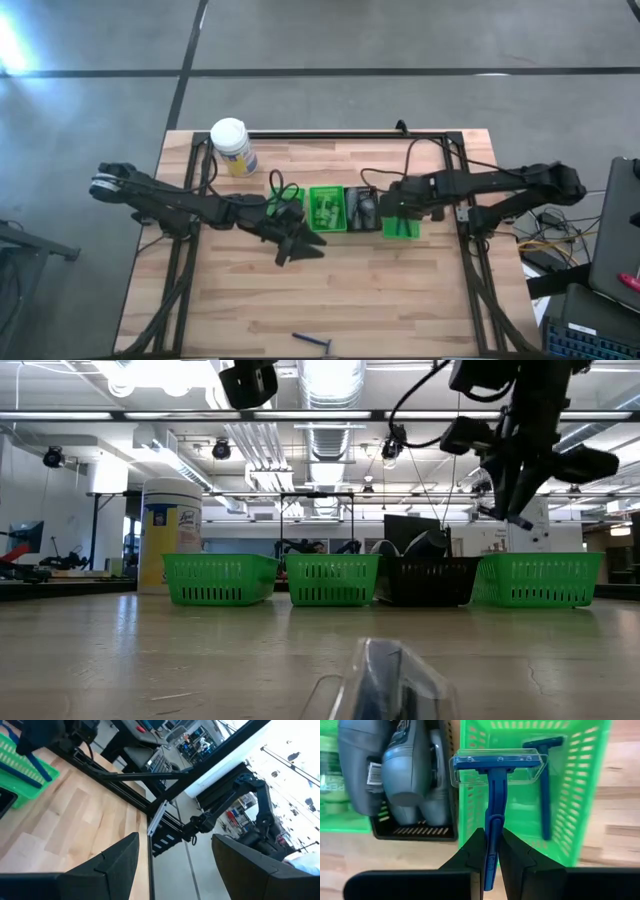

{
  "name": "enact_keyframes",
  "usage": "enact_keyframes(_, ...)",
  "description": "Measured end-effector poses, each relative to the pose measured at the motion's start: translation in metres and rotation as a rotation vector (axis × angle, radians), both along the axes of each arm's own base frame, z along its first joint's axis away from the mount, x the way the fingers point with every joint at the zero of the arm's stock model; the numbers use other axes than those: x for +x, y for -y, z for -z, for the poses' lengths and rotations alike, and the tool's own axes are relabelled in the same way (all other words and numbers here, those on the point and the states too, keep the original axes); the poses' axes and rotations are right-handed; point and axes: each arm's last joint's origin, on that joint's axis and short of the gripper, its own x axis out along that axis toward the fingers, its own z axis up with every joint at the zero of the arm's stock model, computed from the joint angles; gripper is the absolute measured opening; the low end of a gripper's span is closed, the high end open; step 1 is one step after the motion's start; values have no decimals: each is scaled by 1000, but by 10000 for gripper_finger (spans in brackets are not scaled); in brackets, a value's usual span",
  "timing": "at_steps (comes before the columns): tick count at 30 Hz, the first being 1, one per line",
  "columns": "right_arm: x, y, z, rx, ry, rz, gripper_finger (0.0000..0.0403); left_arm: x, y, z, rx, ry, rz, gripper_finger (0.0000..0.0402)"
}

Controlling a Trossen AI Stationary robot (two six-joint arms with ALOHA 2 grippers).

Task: Pick & Place Travel size toiletries
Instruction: Put the razor into the right green bin, then put the blue razor into the right green bin

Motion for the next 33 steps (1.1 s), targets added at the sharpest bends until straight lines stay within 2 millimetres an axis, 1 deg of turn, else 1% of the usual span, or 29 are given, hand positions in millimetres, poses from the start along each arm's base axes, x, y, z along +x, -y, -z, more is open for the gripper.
enact_keyframes(4, -3, 3, 17, -6, 4, 18, 29, 0, 0, 0, -2, -1, -3, 255)
enact_keyframes(8, -5, 2, 27, -11, -21, 18, 33, 0, 0, 0, -3, -1, -4, 255)
enact_keyframes(14, -2, 7, 34, -41, -54, 11, 50, 0, -1, 0, -8, -3, -19, 255)
enact_keyframes(23, 4, 8, 44, -31, -107, -22, 43, 0, -1, 1, -5, -9, -29, 255)
enact_keyframes(27, 8, 8, 46, -37, -94, -44, 74, 0, -1, 1, -4, -10, -29, 255)
enact_keyframes(33, 9, 8, 45, -42, -80, -46, 144, 0, -1, 1, 1, -13, -28, 255)
